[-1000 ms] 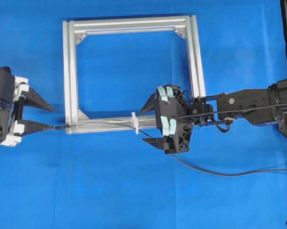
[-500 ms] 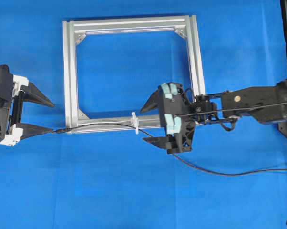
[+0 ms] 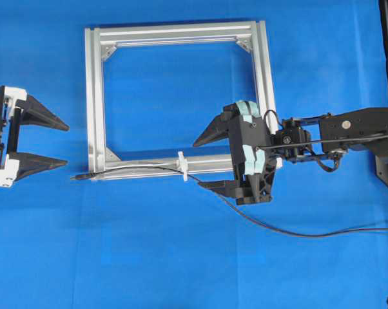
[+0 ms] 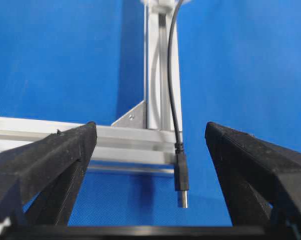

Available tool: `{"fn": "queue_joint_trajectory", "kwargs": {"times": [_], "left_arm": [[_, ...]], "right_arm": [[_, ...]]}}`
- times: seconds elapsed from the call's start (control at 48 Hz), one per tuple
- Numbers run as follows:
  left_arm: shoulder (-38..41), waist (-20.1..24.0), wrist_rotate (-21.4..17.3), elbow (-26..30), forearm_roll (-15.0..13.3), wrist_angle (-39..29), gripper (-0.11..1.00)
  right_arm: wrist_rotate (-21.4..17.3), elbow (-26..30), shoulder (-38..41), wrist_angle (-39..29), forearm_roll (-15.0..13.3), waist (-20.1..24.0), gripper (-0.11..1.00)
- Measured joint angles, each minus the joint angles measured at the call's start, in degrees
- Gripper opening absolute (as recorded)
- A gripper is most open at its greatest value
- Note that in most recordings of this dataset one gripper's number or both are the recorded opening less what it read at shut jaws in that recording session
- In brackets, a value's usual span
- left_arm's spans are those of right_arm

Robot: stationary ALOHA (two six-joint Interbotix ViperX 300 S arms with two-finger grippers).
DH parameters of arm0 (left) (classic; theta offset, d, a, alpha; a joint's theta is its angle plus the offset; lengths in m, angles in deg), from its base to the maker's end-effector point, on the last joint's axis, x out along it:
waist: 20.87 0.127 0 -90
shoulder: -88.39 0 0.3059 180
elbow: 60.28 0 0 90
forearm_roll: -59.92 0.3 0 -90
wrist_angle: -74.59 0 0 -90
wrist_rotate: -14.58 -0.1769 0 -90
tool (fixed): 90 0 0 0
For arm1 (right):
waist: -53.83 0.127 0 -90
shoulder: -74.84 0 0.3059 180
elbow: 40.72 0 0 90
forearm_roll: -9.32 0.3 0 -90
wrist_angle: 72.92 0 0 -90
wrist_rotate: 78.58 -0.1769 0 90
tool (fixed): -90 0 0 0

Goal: Insert the wire through the string loop located in the center.
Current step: 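Pull the cable through the loop with the left gripper toward the left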

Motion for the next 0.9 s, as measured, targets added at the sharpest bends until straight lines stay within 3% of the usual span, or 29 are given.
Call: {"fn": "queue_joint_trajectory", "kwargs": {"times": [0.896], "left_arm": [[0.4,0.0,-0.1,-0.1,0.0,-0.6,0.89]], "right_arm": [[0.0,0.0,0.0,0.0,0.0,-0.1,0.95]]}}
